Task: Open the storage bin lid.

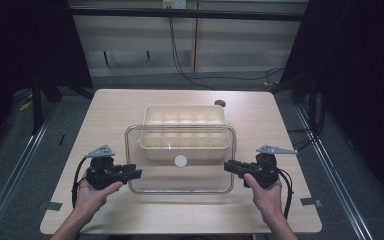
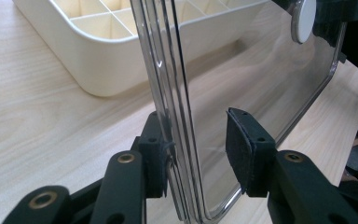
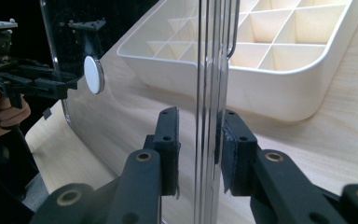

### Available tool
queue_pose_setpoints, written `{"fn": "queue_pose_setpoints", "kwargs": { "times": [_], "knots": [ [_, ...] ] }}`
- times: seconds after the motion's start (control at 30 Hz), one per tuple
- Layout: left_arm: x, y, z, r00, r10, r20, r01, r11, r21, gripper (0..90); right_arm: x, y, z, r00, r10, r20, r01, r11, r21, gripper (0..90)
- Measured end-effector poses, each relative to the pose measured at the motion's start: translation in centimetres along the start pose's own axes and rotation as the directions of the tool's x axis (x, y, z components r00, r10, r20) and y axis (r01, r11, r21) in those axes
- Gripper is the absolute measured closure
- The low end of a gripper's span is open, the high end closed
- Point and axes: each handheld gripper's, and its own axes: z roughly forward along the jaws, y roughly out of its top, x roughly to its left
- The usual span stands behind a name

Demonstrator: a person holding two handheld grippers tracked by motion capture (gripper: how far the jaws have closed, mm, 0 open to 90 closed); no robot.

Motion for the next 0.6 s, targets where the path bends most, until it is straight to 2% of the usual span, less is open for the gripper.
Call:
{"fn": "queue_pose_setpoints", "kwargs": {
  "times": [0.27, 0.37, 0.4, 0.6],
  "knots": [
    [-0.2, -0.7, 0.0, 0.9999, -0.009, 0.011, 0.009, 0.9999, 0.013, 60.7, 0.2, -0.9, -0.2, 1.0, -0.003, -0.002, 0.003, 1.0, 0.018, 71.5],
    [-0.4, -0.8, 0.0, 1.0, 0.004, -0.001, -0.004, 0.9996, 0.028, 60.5, 0.1, -1.3, -0.2, 1.0, 0.007, -0.003, -0.007, 1.0, 0.028, 71.2],
    [-0.6, -0.8, 0.1, 0.9999, 0.014, -0.002, -0.014, 0.9987, 0.049, 60.5, 0.0, -1.5, -0.2, 0.9999, 0.012, -0.001, -0.012, 0.999, 0.032, 71.1],
    [-1.1, -1.4, 0.0, 0.9998, 0.021, 0.003, -0.021, 0.9978, 0.063, 60.7, -0.1, -2.5, -0.3, 0.9997, 0.024, -0.002, -0.023, 0.999, 0.048, 70.6]
  ]
}}
